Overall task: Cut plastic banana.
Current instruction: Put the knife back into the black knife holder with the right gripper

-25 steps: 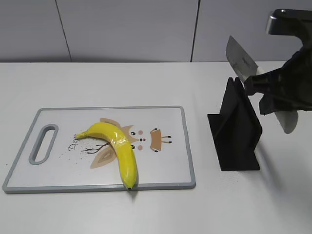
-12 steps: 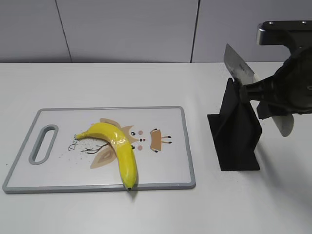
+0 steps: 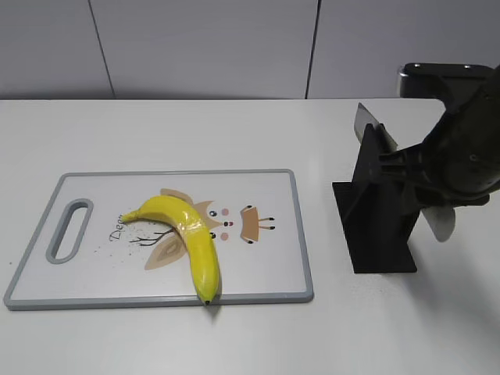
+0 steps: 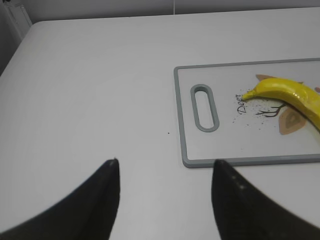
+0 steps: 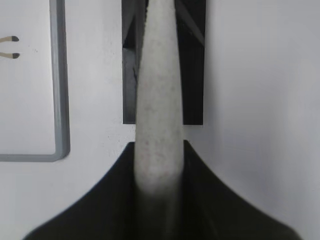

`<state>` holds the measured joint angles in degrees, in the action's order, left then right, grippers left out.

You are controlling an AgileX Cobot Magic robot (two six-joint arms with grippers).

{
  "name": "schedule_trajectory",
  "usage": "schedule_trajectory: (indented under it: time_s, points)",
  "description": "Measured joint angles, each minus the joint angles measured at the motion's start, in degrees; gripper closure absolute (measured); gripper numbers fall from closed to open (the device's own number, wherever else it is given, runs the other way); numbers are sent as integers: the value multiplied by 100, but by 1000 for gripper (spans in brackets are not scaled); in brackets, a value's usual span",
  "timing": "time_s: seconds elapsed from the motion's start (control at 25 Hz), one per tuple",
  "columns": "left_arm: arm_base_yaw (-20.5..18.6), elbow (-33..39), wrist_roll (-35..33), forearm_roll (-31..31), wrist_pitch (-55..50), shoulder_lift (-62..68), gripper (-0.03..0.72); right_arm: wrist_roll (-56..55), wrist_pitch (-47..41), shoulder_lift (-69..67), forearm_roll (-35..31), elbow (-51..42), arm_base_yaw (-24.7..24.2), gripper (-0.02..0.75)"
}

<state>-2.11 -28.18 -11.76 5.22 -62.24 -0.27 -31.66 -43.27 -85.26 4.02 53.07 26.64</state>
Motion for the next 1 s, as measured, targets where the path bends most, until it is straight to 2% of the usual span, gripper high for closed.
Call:
schedule_trajectory:
  time_s: [0.32, 0.36, 0.44, 0.52, 0.56, 0.6, 0.76, 1.0]
  points:
    - [0, 0, 0, 0, 0, 0, 128, 22, -184, 0, -18, 0, 0, 535]
    - [0, 0, 0, 0, 0, 0, 128, 29, -202, 0, -18, 0, 0, 496]
    - [0, 0, 0, 0, 7, 0, 128, 81, -231, 0, -23, 0, 0, 363]
    - [0, 0, 0, 0, 11, 0, 130, 116, -244, 0, -29, 0, 0, 192]
    - [0, 0, 0, 0, 11, 0, 132, 132, -249, 0, -35, 0, 0, 141]
    - [0, 0, 0, 0, 11, 0, 133, 175, -259, 7, -33, 0, 0, 122]
    - [0, 0, 0, 0, 11, 0, 135, 673, -324, 306, -329, 0, 0, 106]
    - [0, 0, 0, 0, 11, 0, 136, 2299, -937, 1693, -1224, 0, 5, 106]
